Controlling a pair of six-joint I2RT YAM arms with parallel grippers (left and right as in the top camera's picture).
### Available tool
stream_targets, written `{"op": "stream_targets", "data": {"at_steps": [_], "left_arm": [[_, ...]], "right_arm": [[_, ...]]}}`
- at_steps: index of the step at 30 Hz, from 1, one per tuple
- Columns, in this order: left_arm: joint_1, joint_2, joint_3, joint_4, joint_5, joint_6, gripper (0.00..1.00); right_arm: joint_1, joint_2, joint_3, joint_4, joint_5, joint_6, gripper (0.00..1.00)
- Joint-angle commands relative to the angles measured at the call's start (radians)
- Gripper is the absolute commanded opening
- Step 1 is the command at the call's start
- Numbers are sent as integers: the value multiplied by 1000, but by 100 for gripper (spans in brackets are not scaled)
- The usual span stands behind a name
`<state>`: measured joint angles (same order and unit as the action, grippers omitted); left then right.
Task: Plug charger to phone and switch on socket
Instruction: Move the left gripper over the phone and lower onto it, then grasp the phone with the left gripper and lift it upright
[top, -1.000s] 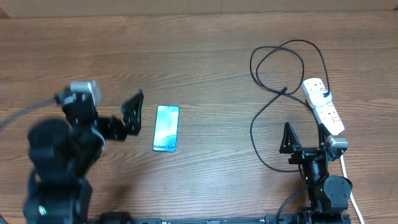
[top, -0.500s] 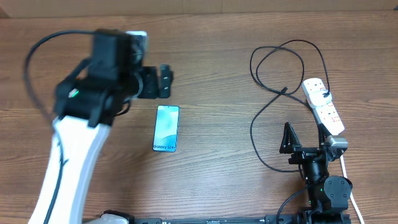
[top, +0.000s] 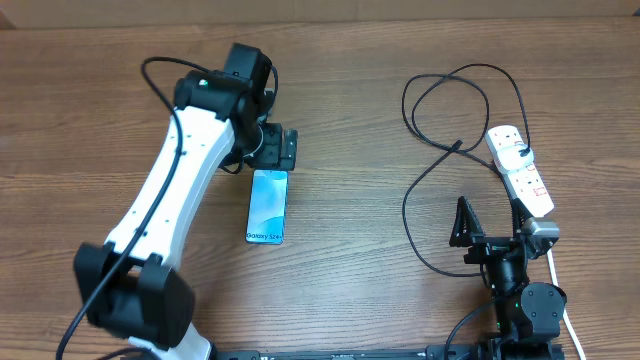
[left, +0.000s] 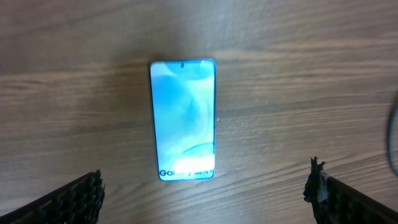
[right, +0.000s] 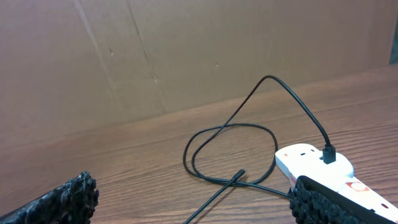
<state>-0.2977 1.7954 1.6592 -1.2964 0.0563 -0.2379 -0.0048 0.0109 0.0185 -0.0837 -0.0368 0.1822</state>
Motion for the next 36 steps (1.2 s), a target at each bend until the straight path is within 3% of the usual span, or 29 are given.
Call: {"op": "stream_targets", "data": {"at_steps": [1,9,21,26,36], "left_arm": [[-4,58,0,-14,12,-39,100],[-4,93,-93,27,2,-70,100],[-4,94,-351,303,-24,-76,99],[-4,94,-405,347,-93,-76,99],[-4,94,-521,462,-56,-72,100]], "right_arm": [[4,-8,-11,2,7,-8,100],[4,-8,-11,2,7,-8,100],[4,-8,-11,2,7,-8,100],[4,-8,-11,2,7,-8,100],[4,-8,-11,2,7,-8,100]]}}
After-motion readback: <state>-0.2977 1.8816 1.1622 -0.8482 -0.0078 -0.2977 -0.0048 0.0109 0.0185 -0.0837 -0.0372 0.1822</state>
